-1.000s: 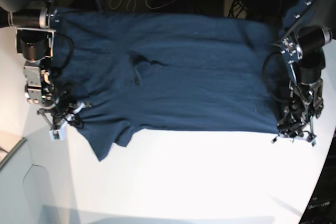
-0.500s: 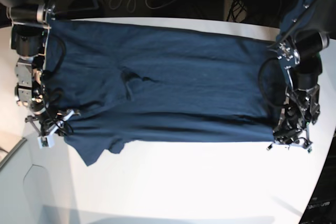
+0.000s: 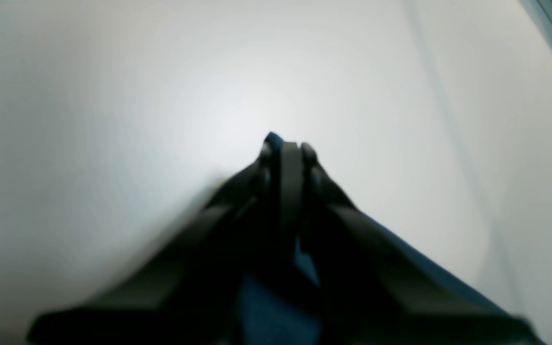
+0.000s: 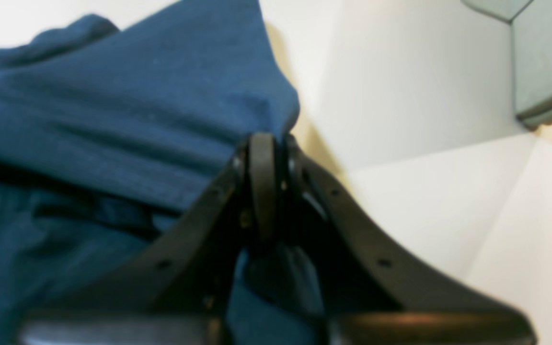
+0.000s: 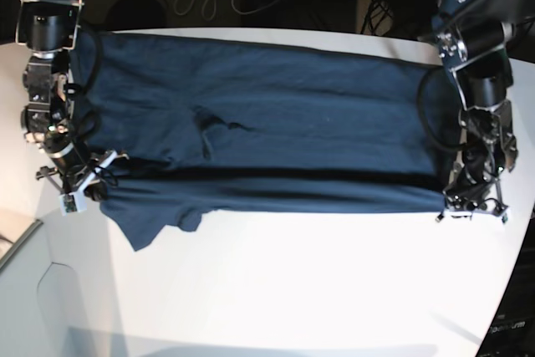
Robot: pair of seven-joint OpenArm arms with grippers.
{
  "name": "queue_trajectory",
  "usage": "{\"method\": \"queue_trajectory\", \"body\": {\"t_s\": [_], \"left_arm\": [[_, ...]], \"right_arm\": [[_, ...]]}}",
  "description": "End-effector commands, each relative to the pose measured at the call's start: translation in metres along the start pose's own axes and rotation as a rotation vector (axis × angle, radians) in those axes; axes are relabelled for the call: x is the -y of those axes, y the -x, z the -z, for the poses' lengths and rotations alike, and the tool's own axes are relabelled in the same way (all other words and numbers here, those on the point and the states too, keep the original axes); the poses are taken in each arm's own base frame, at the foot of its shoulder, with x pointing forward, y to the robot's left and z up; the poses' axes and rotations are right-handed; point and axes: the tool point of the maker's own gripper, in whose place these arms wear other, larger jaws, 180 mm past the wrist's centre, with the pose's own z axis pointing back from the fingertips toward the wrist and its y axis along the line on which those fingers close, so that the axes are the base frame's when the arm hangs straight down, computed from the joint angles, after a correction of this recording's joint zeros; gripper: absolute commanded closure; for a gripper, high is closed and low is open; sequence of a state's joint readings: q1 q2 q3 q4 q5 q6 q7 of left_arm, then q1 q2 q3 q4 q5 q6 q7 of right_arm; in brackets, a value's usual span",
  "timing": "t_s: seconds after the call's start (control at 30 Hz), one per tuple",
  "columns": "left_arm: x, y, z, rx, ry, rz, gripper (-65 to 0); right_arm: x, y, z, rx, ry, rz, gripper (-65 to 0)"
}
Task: Layout the t-shirt on the table in an organized manner, then fold the t-shirt properly
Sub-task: 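Lift the hem with both grippers and fold it toward the collar edge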
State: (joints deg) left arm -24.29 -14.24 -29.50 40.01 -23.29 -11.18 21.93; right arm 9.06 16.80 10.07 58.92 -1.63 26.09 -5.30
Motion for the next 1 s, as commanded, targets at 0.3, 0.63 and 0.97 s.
{"method": "queue_trajectory", "body": {"t_s": [0.3,0.63,0.97], "left_arm": [[0.015,-0.042,-0.048,0.117,0.111,0.018,0.0],[-0.022,-0.021,-0.082,0.122,0.1,-0.035,0.0],[-0.054,-0.008,-0.095,0.11,0.039,-0.068,0.0]], "right_arm": [[-0.007,-0.011,-0.022,0.068,-0.002,-0.046,0.0],[-0.03,0.0,-0.055,0.077,-0.032,-0.094,0.0],[-0.028,0.033,-0.073,0.011,-0.022,-0.082,0.0]]}}
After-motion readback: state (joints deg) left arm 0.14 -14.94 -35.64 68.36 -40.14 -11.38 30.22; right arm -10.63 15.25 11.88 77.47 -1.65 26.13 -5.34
